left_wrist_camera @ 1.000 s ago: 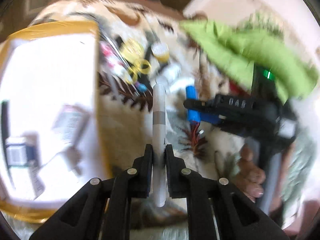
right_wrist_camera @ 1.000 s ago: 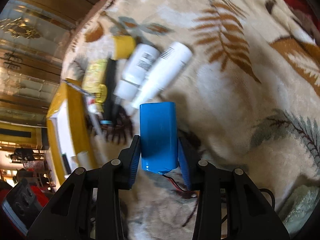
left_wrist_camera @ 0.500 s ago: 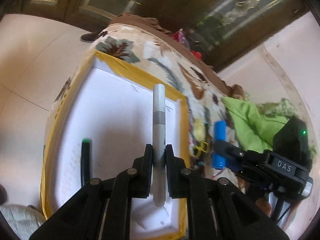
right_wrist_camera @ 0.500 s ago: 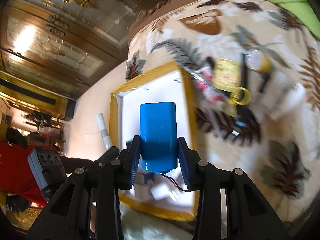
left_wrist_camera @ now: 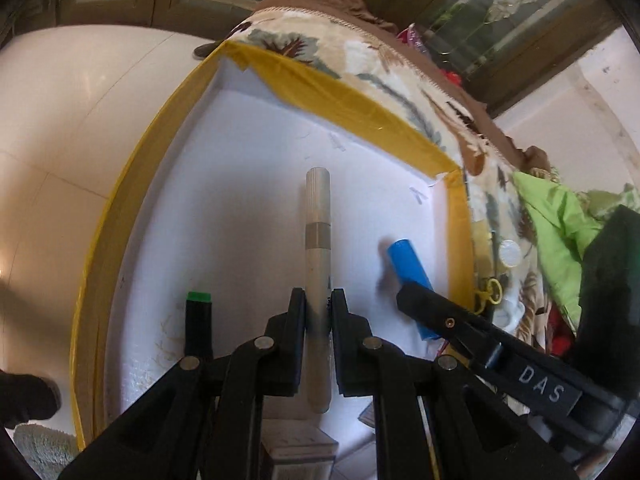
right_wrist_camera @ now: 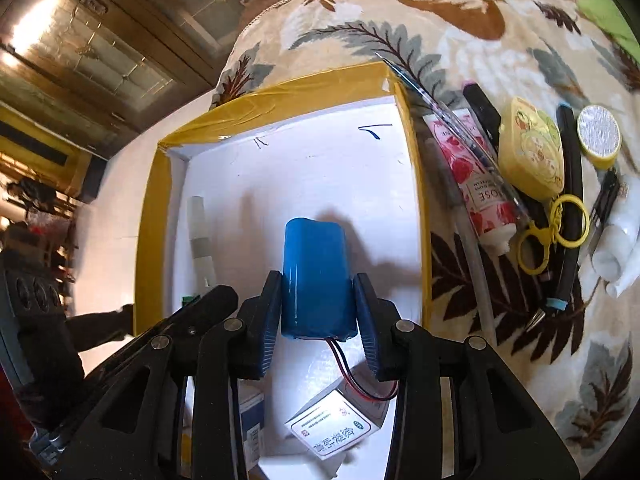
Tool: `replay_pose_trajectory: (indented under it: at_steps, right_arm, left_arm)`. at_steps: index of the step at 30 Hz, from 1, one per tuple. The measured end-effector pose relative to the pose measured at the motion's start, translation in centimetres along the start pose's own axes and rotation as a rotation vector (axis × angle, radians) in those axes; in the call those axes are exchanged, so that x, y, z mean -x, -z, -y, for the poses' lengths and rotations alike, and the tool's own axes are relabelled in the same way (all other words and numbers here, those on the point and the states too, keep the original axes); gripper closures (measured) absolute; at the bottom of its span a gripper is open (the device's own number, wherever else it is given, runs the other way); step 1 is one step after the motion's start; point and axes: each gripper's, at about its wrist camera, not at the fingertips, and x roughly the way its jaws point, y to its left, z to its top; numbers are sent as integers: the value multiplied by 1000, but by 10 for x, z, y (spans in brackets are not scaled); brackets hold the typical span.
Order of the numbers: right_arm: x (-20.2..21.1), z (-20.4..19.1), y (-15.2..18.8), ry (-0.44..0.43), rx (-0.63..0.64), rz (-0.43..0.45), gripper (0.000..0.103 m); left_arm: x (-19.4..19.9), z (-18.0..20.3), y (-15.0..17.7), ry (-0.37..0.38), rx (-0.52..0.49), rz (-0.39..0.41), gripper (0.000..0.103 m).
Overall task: Organize rigid objects
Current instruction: 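Carry the white tube into the tray with the left tool while the right tool lowers the battery there, then grasp the white lotion bottle with the right tool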
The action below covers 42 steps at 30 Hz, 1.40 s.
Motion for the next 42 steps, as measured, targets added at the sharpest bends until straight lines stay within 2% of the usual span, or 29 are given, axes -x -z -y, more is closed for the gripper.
replay_pose_trajectory:
  at_steps: [7, 11, 14, 18, 19, 22, 25, 28, 32, 34, 36, 38, 42]
  right_arm:
    - [-13, -7, 3, 47, 31, -34, 67]
    - [-18, -9, 1, 39, 31, -56, 66]
    - [-20, -9, 1, 4, 12, -71, 65]
    - [-18, 3, -4, -67, -57, -73, 65]
    - [-17, 5, -5, -85, -72, -75, 65]
    - [-9, 13, -7, -136, -111, -63, 65]
    - [13, 26, -10, -120, -147, -9, 65]
    - [57, 61, -7, -101, -269, 95, 65]
    - [99, 141, 7, -80, -535, 199, 65]
    - [107, 172, 13, -54, -633, 213, 65]
    - [109, 201, 19, 4, -722, 195, 65]
    - [103, 222, 24, 26, -800, 180, 65]
    - [86, 243, 22, 41, -844, 121, 65]
  left_arm:
    - [-2, -10, 0, 0, 45, -12, 92]
    - [-1, -13, 2, 13, 67, -14, 91]
    - [0, -13, 2, 29, 71, -11, 84]
    - [6, -10, 2, 1, 61, 29, 56]
    - [8, -10, 2, 0, 63, 41, 52]
    - [13, -10, 1, 32, 70, 59, 52]
    - [23, -5, 2, 57, 59, 108, 52]
    - [36, 8, 7, 71, 10, 165, 50]
    - [50, 30, 19, 105, -69, 217, 46]
    - [51, 38, 23, 129, -87, 219, 46]
    - [49, 48, 28, 153, -100, 208, 46]
    - [46, 57, 32, 152, -123, 201, 46]
    - [40, 72, 42, 152, -174, 185, 46]
